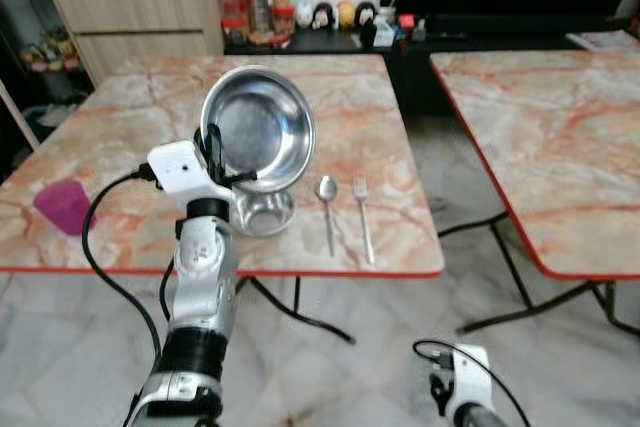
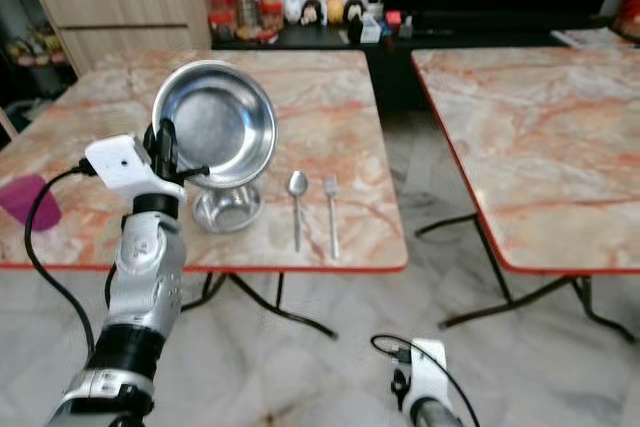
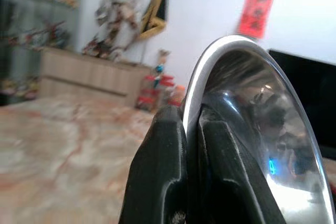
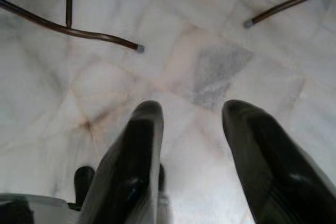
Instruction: Setting the table
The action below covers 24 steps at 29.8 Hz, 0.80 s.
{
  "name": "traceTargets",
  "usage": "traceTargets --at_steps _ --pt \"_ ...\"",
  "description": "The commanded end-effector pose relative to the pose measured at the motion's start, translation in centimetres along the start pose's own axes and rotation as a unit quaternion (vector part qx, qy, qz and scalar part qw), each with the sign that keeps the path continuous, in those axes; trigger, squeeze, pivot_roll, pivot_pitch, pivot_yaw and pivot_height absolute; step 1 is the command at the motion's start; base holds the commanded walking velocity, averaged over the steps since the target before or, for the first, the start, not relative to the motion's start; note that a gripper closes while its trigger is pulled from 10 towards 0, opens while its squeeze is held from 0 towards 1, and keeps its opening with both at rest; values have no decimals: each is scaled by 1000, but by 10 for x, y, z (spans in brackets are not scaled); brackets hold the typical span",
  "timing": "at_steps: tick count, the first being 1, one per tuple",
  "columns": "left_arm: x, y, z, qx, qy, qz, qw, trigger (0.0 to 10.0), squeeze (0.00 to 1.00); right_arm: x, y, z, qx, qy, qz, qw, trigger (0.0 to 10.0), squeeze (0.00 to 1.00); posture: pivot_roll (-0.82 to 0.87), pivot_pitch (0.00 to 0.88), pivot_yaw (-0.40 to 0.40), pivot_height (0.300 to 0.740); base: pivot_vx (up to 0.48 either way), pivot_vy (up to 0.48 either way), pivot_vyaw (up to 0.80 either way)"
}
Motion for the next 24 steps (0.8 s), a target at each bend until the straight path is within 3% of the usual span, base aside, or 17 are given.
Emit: traceTargets --at_steps 1,14,24 --pt "13 -3 4 -3 6 24 1000 10000 0 3 -1 0 0 -2 3 1000 10000 0 43 0 8 740 0 -401 0" --pt "20 10 -17 20 -14 24 999 10000 0 1 0 -4 4 -2 2 1000 10000 0 62 17 17 740 0 -386 0" --pt "7 40 -28 18 -51 -16 998 10000 0 -1 0 -6 7 -1 0 1000 10000 0 78 27 20 740 0 -369 0"
Point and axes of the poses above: a point about 5 cm out from each wrist's last joint towards the gripper, its own y axis pointing back from the gripper into the wrist, its own x axis along the axis of the wrist's last joint, z = x × y, the point moved 6 cm from there along -y, pointing out of the wrist towards the gripper, and after that the axes turned 2 degrees about -y, right-handed, at the moved point
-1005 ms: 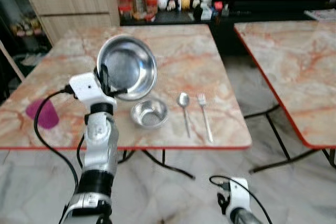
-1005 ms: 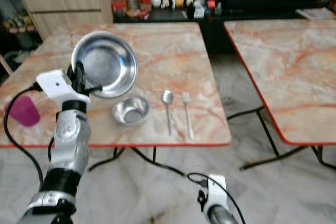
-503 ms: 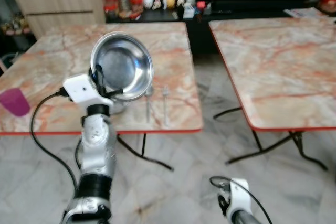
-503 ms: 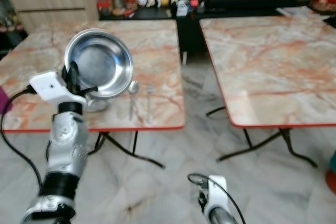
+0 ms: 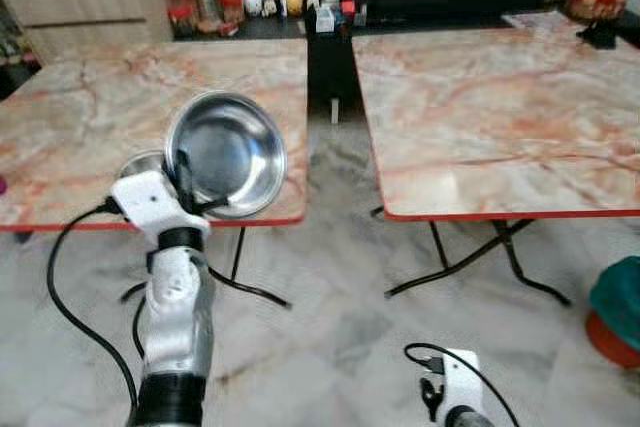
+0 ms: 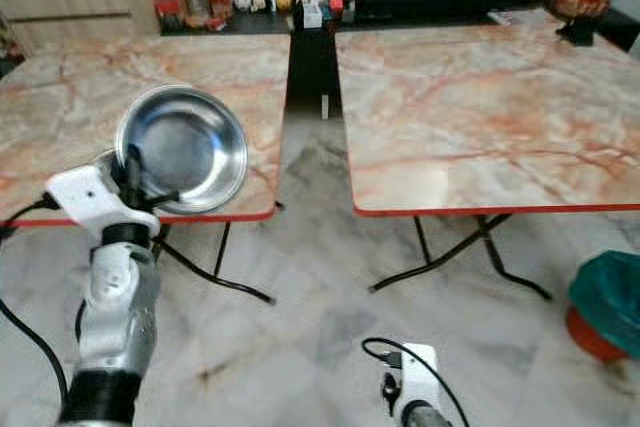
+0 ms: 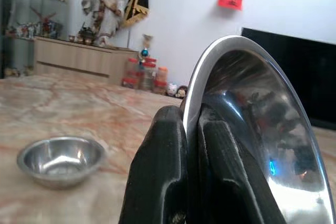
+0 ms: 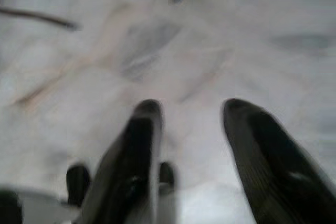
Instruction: Setting the table
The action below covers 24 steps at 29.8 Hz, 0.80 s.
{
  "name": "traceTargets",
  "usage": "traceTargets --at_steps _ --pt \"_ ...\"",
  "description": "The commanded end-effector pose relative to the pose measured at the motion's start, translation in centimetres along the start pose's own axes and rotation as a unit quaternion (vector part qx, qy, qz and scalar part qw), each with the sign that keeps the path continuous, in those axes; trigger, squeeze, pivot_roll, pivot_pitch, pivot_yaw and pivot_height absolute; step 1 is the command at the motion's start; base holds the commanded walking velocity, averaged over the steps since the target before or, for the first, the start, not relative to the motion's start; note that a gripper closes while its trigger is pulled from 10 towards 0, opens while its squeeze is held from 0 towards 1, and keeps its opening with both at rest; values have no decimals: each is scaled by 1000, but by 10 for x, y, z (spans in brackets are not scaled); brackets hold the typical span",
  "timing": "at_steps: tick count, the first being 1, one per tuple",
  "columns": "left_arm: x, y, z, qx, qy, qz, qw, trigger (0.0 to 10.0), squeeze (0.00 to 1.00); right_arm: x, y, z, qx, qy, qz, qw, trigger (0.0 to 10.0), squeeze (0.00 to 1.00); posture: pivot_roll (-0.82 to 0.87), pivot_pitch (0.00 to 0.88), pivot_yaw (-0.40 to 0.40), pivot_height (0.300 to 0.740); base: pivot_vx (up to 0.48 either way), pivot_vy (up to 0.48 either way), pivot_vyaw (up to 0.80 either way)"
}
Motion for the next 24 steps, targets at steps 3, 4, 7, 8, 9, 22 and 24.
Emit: traceTargets --at_steps 3,4,7,8,9,22,24 --pt "-10 18 -13 -7 -53 -23 998 10000 0 2 -1 -14 14 -3 3 1000 10000 0 80 28 20 740 0 -366 0" --pt "-18 23 -15 -10 -62 -38 997 10000 0 2 -1 -14 15 -2 3 1000 10000 0 82 30 22 740 0 -349 0" --pt "-35 34 -21 -9 -74 -68 995 10000 0 1 -1 -14 15 -2 3 1000 10000 0 82 31 22 740 0 -281 0" --pt "-46 41 -25 -9 -82 -89 993 10000 0 2 -1 -15 16 -1 3 1000 10000 0 82 32 24 740 0 0 0" --pt "-53 45 -27 -10 -84 -102 991 10000 0 2 -1 -15 16 -1 3 1000 10000 0 82 32 24 740 0 0 0" --pt "-193 150 -60 -34 -80 -432 897 10000 0 2 -2 -17 16 -6 3 1000 10000 0 87 30 26 740 0 0 0" --pt "-212 175 -68 -24 -84 -497 863 10000 0 2 -2 -17 17 -5 3 1000 10000 0 85 27 26 740 0 0 0"
Point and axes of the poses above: a point about 5 cm out from each wrist's last joint towards the gripper, its own y axis pointing back from the gripper into the wrist, its own x axis along the axis of the wrist's last joint, z = x × y, the point moved 6 cm from there along -y, pointing out of the wrist towards the gripper, and after that the axes turned 2 degrees about -y, right-handed, at the moved point
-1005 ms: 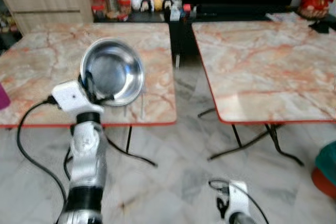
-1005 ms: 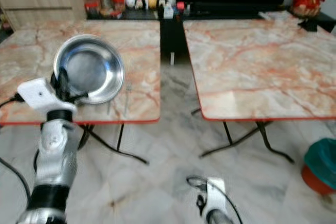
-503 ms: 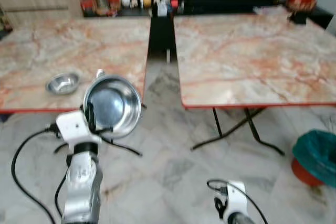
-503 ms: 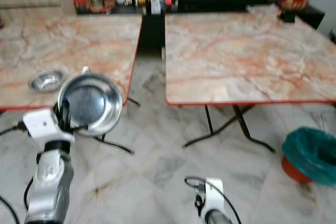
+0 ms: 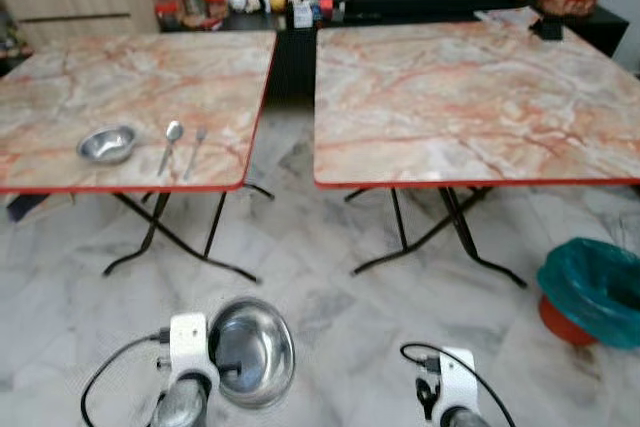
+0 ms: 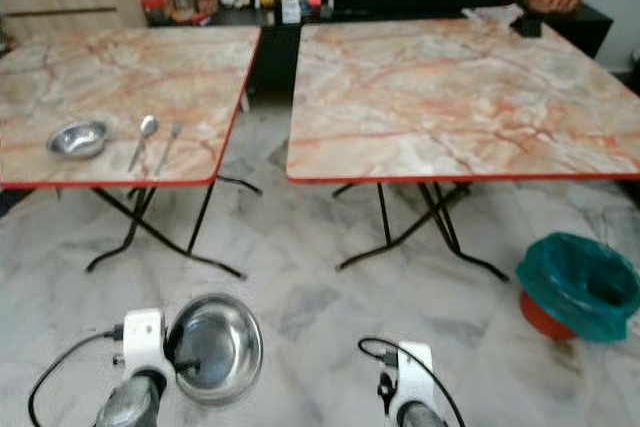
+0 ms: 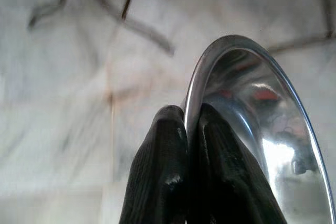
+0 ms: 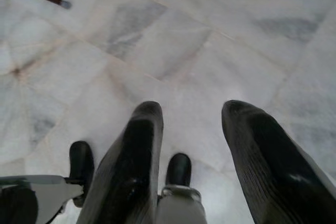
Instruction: Setting the table
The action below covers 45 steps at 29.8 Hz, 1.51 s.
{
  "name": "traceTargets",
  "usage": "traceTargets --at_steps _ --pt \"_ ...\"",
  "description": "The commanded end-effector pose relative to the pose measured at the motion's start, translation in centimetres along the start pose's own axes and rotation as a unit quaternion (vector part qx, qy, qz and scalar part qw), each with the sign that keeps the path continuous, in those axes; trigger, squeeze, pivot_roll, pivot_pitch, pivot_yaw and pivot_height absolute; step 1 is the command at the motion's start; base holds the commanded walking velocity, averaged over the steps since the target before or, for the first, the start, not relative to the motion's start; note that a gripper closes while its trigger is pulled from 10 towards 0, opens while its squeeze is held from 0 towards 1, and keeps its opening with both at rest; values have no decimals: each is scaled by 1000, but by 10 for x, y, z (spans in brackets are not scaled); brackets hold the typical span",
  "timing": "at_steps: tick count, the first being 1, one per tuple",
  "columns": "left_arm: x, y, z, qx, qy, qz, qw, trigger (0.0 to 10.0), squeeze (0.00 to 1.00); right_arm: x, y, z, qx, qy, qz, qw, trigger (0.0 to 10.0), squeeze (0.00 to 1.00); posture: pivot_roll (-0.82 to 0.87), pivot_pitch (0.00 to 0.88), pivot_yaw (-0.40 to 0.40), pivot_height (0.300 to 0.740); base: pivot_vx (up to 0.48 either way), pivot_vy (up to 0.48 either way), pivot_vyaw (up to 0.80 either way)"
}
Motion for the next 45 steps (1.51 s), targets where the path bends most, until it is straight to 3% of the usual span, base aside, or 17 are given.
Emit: traceTargets --at_steps 1,3,7,12,15,17,20,21,22,23,26,29,35,45 --pt "-22 0 -3 1 9 -55 998 10000 0 5 -1 -2 1 -2 5 1000 10000 0 85 27 26 740 0 0 0" --pt "-42 4 -8 15 -3 -102 995 10000 0 6 -1 -3 2 -3 6 1000 10000 0 80 27 26 740 0 0 0" --pt "-57 9 -14 30 4 -134 991 10000 0 7 -2 -2 1 -5 7 1000 10000 0 80 27 26 740 0 0 0" --pt "-53 7 -24 62 71 -129 987 10000 0 8 -1 0 -4 -9 10 1000 10000 0 51 19 34 740 0 0 0" --pt "-44 3 -24 68 163 -106 979 10000 0 8 -1 3 -7 -12 9 1000 10000 0 48 17 31 740 0 0 0" --pt "-45 2 -28 84 257 -106 957 10000 0 8 -1 4 -8 -12 9 1000 10000 0 49 16 29 740 0 0 0" --pt "-45 2 -28 86 266 -107 954 10000 0 8 -1 4 -8 -12 9 1000 10000 0 49 16 29 740 0 0 0" --pt "-49 5 -39 121 372 -97 915 10000 0 10 -2 4 -8 -12 11 1000 10000 0 47 14 28 740 0 0 0" --pt "-49 5 -39 121 372 -97 915 10000 0 10 -2 4 -8 -12 11 1000 10000 0 47 14 28 740 0 0 0" --pt "-50 6 -43 137 420 -91 893 10000 0 12 -2 4 -8 -13 12 1000 10000 0 50 12 27 740 0 0 0" --pt "-51 7 -46 142 420 -88 892 10000 0 13 -2 3 -8 -13 13 1000 10000 0 52 12 26 740 0 0 0" --pt "-54 9 -50 145 373 -97 911 10000 0 13 -2 2 -6 -10 13 1000 10000 0 52 12 26 740 0 0 0" --pt "-64 14 -49 152 366 -110 911 10000 0 14 -2 3 -7 -9 13 1000 10000 0 40 15 30 740 234 0 0" --pt "-64 14 -51 151 356 -109 916 10000 0 9 -1 5 -9 -5 7 1000 10000 0 41 18 30 740 380 0 0"
Point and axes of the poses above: a point about 5 cm out from each wrist's last joint towards the gripper, its own y axis pointing back from the gripper into the wrist, its own x axis along the axis of the wrist's last joint, z = x × y, the point moved 6 cm from there along -y, pointing out of the wrist towards the gripper, and after that the axes turned 2 degrees about -y, right-handed, at the moved point
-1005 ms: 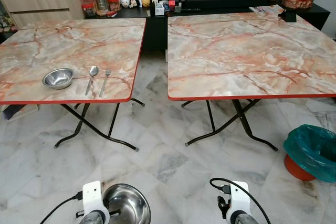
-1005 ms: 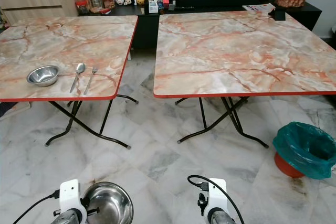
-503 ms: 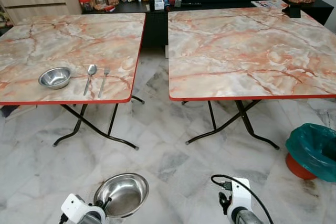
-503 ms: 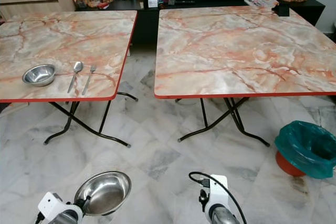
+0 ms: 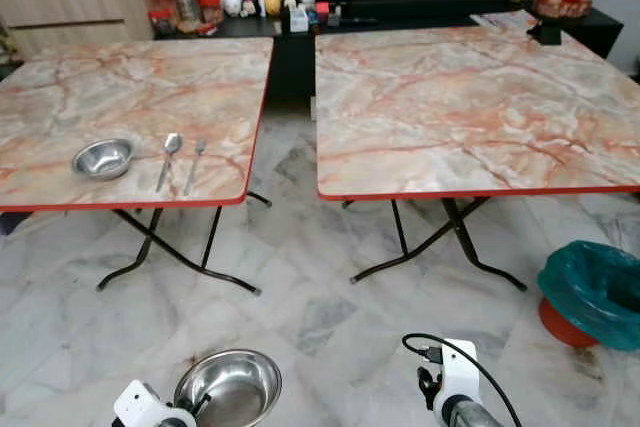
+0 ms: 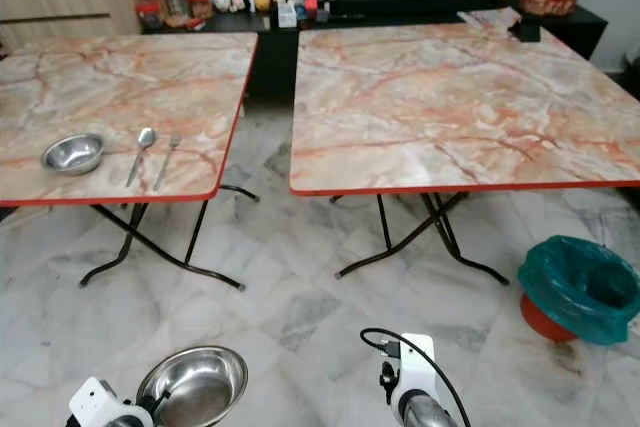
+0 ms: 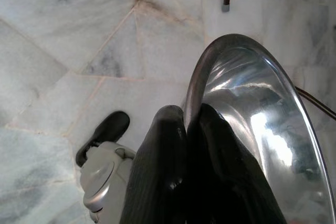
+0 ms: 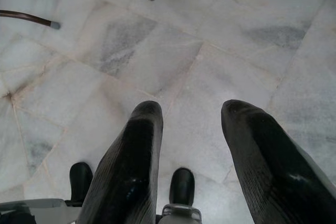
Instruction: Setting the table
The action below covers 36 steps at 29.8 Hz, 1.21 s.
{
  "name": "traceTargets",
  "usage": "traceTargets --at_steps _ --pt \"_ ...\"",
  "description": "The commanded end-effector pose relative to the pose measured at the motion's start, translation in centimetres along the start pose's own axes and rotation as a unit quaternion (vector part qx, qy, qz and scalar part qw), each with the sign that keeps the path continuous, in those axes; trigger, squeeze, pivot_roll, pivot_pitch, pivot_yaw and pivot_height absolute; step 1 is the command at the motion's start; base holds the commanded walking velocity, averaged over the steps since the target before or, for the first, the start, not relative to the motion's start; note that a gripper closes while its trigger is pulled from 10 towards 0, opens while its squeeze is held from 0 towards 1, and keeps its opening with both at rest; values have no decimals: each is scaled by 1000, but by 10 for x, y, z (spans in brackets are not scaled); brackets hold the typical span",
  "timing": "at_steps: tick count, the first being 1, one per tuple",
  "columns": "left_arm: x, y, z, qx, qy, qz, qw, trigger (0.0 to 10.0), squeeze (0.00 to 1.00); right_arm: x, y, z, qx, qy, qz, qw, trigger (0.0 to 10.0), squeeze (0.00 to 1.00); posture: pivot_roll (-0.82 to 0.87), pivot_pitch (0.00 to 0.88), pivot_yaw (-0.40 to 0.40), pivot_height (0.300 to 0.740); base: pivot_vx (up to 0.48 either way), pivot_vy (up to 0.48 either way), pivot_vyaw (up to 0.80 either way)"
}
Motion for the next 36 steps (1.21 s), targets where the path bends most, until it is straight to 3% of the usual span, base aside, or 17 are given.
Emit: traceTargets --at_steps 1,5,14,21,23,29,32,36 --pt "2 -1 1 1 -11 2 1000 10000 0 2 -1 -2 0 1 0 1000 10000 0 36 19 30 740 398 0 0" --pt "3 -1 2 0 -14 3 1000 10000 0 4 -1 -4 11 25 4 1000 10000 0 34 18 30 740 397 0 363" --pt "0 0 3 -3 -26 0 1000 10000 0 5 -1 -1 5 1 4 1000 10000 0 24 10 29 740 368 0 419" --pt "-3 0 3 -8 -55 -6 998 10000 0 3 -1 0 4 5 2 1000 10000 0 20 3 34 740 0 0 0" --pt "-6 0 3 -10 -79 -13 997 10000 0 2 0 0 2 4 1 1000 10000 0 17 0 37 740 0 0 0" --pt "-6 0 2 -10 -80 -14 997 10000 0 2 0 0 3 3 1 1000 10000 0 17 0 37 740 0 0 0" --pt "-8 1 4 -16 -115 -13 993 10000 0 2 0 0 1 4 1 1000 10000 0 17 0 40 740 0 0 0" --pt "-9 1 4 -16 -125 -14 992 10000 0 3 0 1 1 0 2 1000 10000 0 16 0 39 740 0 0 0"
Point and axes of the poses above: a point about 5 cm out from each wrist's last joint towards the gripper, its own y axis pointing back from the gripper into the wrist, its own x axis along the axis of the wrist's last joint, z = x × y, the point moved 6 cm from there along -y, pointing out of the wrist towards the gripper, and after that the axes turned 2 degrees about -y, right-handed, at the moved point
